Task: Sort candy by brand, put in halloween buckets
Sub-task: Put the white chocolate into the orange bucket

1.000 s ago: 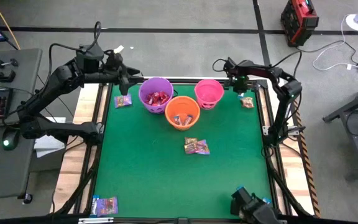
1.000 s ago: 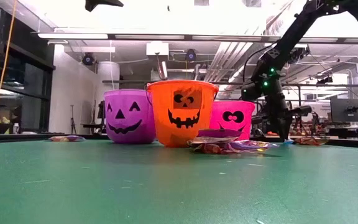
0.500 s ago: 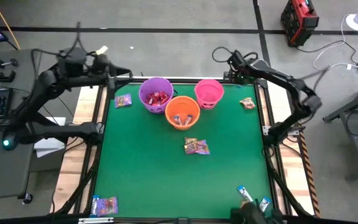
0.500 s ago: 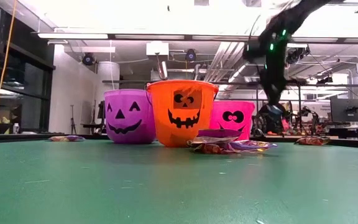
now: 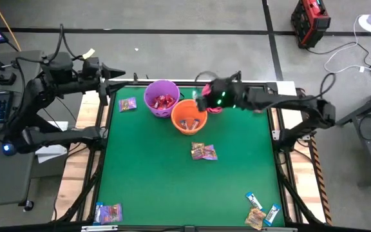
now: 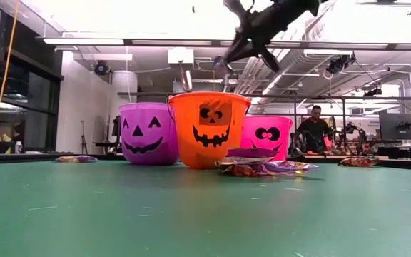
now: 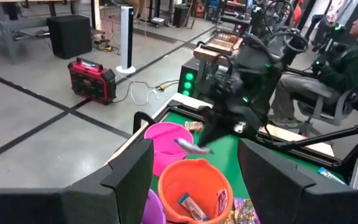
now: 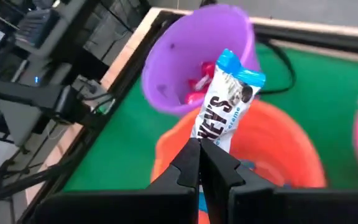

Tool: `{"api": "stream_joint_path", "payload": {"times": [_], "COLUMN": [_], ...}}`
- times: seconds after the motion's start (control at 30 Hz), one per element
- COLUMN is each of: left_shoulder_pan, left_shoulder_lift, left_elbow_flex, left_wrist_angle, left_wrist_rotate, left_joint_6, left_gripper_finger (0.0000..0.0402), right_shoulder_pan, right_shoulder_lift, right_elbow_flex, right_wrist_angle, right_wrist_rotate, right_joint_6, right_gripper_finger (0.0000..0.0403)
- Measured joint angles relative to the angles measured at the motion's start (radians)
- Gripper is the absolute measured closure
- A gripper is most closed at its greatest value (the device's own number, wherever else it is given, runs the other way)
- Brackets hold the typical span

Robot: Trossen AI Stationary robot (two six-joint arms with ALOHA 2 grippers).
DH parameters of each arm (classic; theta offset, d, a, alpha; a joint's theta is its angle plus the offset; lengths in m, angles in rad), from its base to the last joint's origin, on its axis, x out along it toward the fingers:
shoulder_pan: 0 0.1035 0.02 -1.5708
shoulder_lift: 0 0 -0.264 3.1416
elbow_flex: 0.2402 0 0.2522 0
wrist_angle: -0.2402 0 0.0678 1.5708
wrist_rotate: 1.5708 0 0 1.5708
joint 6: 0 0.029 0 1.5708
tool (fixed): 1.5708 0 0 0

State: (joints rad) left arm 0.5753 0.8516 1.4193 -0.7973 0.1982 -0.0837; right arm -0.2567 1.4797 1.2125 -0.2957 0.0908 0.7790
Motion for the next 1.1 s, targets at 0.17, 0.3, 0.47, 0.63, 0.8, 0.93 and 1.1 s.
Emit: {"api": "stream_joint_path", "payload": {"times": [0.17,0.3,0.47,0.63,0.8,0.93,1.1], "left_shoulder_pan": [0.000,0.000,-0.024,-0.087,-0.200,-0.345,-0.572], "left_shoulder_lift": [0.000,0.000,0.001,0.009,0.052,0.103,0.191], "left_elbow_flex": [0.000,0.000,0.000,0.001,-0.018,-0.126,-0.291], "left_wrist_angle": [-0.013,-0.013,0.014,0.131,0.305,0.529,0.722], "left_wrist_rotate": [0.003,0.003,0.006,0.003,-0.002,-0.048,-0.172], "left_joint_6": [0.008,-0.041,-0.128,-0.219,-0.313,-0.405,-0.501], "left_gripper_finger": [0.0181,0.0181,0.0181,0.0181,0.0181,0.0181,0.0181], "right_shoulder_pan": [0.092,0.116,0.115,0.115,0.119,0.169,0.304], "right_shoulder_lift": [0.038,0.047,0.059,0.053,0.009,-0.052,-0.135], "right_elbow_flex": [0.000,0.000,0.000,0.010,0.073,0.096,0.085], "right_wrist_angle": [-0.008,0.010,0.006,0.001,-0.045,-0.169,-0.405], "right_wrist_rotate": [0.092,0.096,0.064,0.061,-0.038,-0.084,-0.089], "right_joint_6": [0.059,0.075,0.026,-0.070,-0.226,-0.319,-0.329], "right_gripper_finger": [0.0403,0.0397,0.0331,0.0214,0.0131,0.0115,0.0115]}}
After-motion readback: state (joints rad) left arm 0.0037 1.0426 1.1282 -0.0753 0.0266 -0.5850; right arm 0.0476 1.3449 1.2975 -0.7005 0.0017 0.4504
